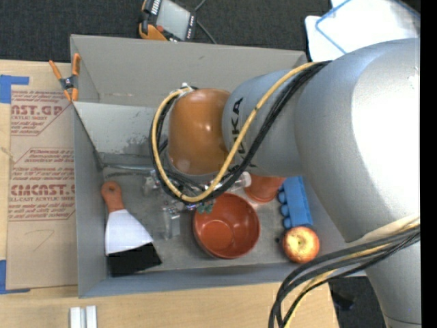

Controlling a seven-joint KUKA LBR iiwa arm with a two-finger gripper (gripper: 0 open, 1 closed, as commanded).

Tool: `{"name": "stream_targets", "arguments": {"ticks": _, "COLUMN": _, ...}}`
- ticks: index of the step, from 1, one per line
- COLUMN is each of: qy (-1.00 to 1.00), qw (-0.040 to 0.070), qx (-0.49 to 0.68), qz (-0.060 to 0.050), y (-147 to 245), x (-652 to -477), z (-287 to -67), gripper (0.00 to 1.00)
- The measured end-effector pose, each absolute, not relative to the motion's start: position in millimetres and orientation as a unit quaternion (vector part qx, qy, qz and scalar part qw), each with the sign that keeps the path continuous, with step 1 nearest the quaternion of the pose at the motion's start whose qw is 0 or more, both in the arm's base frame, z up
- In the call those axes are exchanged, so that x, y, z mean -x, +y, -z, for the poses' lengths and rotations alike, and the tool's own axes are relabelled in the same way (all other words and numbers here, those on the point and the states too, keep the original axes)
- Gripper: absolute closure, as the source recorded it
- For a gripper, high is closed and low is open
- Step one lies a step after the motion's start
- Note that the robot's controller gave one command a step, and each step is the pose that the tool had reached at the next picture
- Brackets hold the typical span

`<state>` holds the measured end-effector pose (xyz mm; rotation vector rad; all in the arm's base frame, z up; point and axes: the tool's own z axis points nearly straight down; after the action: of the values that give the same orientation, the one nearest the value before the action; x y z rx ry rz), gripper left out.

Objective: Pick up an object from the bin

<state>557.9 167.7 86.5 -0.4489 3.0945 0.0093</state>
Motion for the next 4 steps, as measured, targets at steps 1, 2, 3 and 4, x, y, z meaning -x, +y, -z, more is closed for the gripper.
{"name": "stream_targets", "arguments": {"ticks": 1, "qy": 0.988, "qw": 0.006, "qx": 0.156, "qz": -0.003, "y": 185, "x": -541.8, "z": -80, "gripper": 0.0}}
{"name": "stream_targets", "arguments": {"ticks": 2, "qy": 0.97, "qw": 0.007, "qx": 0.242, "qz": -0.001, "y": 150, "x": -512.5, "z": -76, "gripper": 0.0}}
{"name": "stream_targets", "arguments": {"ticks": 3, "qy": 0.925, "qw": 0.009, "qx": 0.381, "qz": -0.001, "y": 215, "x": -523.6, "z": -72, "gripper": 0.0}}
{"name": "stream_targets", "arguments": {"ticks": 4, "qy": 0.904, "qw": 0.011, "qx": 0.426, "qz": -0.001, "y": 182, "x": -484.1, "z": -70, "gripper": 0.0}}
